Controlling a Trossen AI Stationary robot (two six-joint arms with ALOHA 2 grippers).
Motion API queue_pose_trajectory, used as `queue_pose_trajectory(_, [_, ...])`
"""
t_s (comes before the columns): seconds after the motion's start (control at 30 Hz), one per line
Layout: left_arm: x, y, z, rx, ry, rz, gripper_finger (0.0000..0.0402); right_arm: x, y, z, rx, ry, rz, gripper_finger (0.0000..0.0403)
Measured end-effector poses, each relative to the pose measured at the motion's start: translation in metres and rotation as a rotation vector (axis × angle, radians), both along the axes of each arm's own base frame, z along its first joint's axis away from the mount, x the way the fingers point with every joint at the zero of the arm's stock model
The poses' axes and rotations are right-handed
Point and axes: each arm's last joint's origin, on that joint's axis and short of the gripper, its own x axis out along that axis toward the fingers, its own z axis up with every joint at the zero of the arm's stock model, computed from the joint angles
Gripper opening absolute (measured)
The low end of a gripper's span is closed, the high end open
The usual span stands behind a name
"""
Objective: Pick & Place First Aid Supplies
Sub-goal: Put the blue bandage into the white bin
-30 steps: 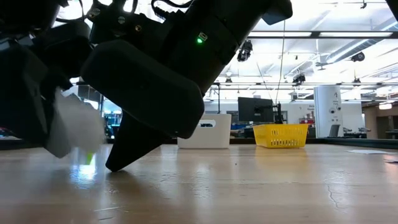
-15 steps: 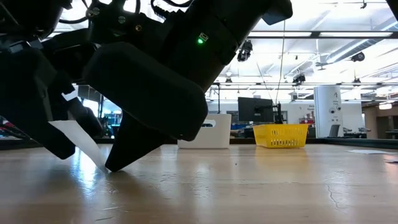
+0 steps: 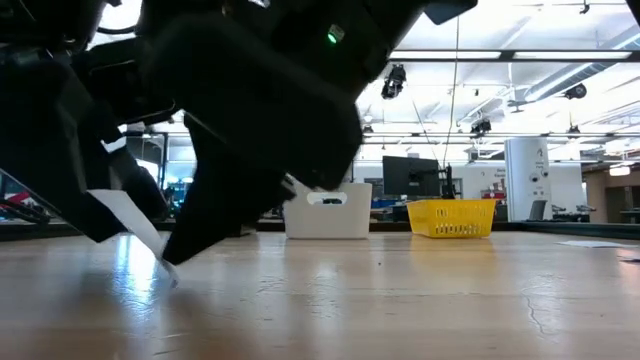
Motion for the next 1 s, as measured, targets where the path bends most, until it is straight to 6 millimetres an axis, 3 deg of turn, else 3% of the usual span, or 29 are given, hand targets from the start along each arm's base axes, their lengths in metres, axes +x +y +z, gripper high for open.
queue_pose_trajectory(0.27, [-0.001,0.000,0.001,-0.130,0.093,0.059,0.0110,0.002,0.000,0.003,0.004,-0.012,-0.001,0.0063])
queue_pose_trajectory(0.43, [0.001,0.004,0.000,-0.231,0.166,0.206,0.0110,0.002,0.000,0.004,0.007,-0.018,-0.003,0.0063])
queue_pose_trajectory(0.6, [0.004,0.011,0.000,-0.222,0.140,0.340,0.0110,0.005,0.000,0.006,0.020,-0.051,-0.004,0.0063])
queue_pose_trajectory(0.87, [0.005,0.012,-0.001,-0.210,0.133,0.340,0.0108,0.005,0.000,0.003,0.010,-0.041,0.001,0.0063])
queue_pose_trajectory(1.0, [0.005,0.012,-0.001,-0.200,0.129,0.331,0.0086,0.004,0.000,0.003,0.008,-0.037,0.002,0.0063])
